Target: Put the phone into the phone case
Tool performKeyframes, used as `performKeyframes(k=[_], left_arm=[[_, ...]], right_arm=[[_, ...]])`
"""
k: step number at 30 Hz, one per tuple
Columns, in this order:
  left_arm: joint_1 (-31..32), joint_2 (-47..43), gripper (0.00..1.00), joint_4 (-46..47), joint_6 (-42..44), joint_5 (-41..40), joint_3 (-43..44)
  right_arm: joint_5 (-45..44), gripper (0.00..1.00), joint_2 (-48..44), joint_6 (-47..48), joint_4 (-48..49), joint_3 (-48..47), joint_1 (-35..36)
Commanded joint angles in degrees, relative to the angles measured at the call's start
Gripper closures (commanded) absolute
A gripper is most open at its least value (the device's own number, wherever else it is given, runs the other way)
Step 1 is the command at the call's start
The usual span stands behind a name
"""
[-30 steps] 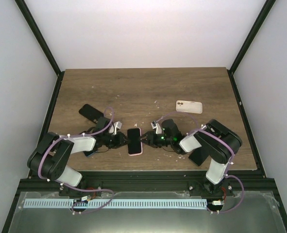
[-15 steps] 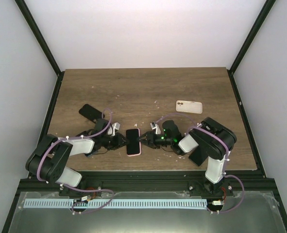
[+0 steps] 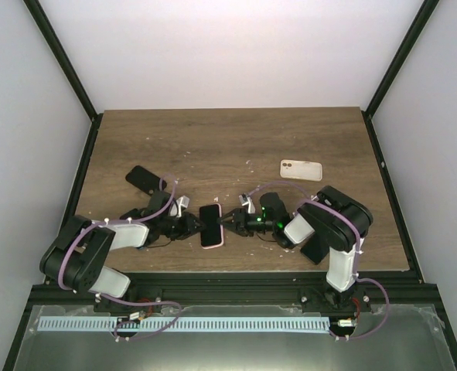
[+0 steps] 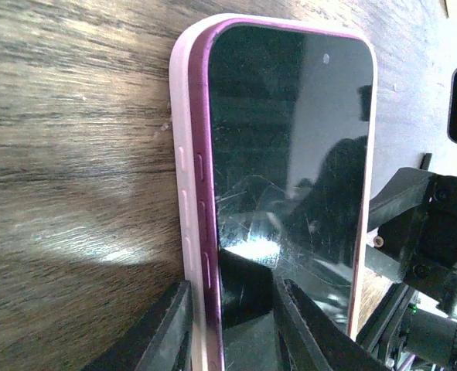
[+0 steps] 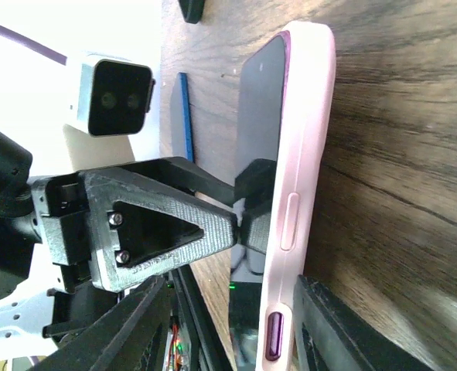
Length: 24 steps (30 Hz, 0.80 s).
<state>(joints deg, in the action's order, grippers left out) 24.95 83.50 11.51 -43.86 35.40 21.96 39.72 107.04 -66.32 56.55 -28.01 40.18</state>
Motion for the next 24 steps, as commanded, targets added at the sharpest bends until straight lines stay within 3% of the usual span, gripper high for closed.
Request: performKeyframes(k=[1, 6, 14, 18, 24], left_arm=[[1.42, 1.13, 0.67, 2.30, -1.20, 5.87, -0.65], [1.40, 1.18, 0.65, 2.60, -1.59, 6.51, -0.31], [1.39, 1.93, 0.72, 3.40, -2.07, 6.74, -0.05], [1.42, 1.79, 0.72, 2.92, -1.97, 6.00, -0.16], [1.29, -1.52, 0.67, -0.41, -1.40, 5.28, 1.02]], right_arm=[[4.92, 0.55, 1.44, -1.41, 8.95, -1.12, 2.18], [5.16, 0.55, 3.02, -1.78, 9.05, -1.18, 2.17], [1.40, 0.63, 1.25, 6.73, -9.05, -4.20, 2.20], [0.63, 0.76, 0.58, 7.07, -9.54, -3.58, 2.20], [2.94, 0.83, 1.07, 4.88, -3.92, -2.05, 1.89]])
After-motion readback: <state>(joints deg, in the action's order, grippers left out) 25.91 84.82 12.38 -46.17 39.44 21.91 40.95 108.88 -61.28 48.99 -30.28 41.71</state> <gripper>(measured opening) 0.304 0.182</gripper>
